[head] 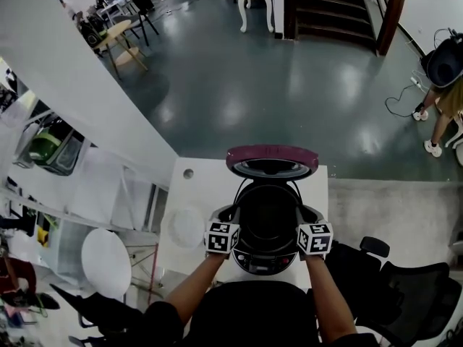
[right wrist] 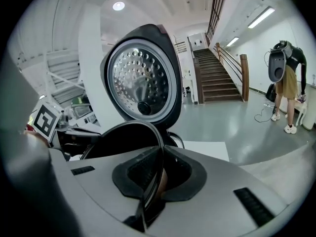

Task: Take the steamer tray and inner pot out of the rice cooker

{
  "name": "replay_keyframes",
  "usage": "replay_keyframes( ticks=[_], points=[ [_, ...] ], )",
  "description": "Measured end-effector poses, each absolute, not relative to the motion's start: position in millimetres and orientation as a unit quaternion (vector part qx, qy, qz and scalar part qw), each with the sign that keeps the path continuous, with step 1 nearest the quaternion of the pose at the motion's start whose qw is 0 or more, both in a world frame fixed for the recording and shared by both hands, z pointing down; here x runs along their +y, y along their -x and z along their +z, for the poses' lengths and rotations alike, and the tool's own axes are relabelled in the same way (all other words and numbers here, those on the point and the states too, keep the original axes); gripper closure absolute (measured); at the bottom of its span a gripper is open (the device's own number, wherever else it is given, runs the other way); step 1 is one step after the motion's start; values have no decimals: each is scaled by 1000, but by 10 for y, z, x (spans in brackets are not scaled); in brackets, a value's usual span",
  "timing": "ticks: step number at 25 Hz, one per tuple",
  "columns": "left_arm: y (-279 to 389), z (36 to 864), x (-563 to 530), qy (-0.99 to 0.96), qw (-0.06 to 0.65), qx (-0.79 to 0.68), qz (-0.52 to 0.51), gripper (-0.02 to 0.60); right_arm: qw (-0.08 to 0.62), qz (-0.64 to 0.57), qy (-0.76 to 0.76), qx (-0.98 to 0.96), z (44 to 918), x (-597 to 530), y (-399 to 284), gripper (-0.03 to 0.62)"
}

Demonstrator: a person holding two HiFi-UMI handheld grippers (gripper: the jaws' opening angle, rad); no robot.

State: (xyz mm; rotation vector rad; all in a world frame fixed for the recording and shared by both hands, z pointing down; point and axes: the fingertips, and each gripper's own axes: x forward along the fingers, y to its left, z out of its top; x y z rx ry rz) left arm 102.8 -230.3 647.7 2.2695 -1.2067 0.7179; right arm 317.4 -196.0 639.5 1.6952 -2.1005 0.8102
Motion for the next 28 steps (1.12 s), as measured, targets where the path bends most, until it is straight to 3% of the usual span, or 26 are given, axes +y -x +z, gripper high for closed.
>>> replay_keyframes(
  ticks=[28],
  points=[
    [-855,5365,-2005,-830,202,-494,161,554,98,178,-560,-803,5080,-1833,-3026,576]
  ],
)
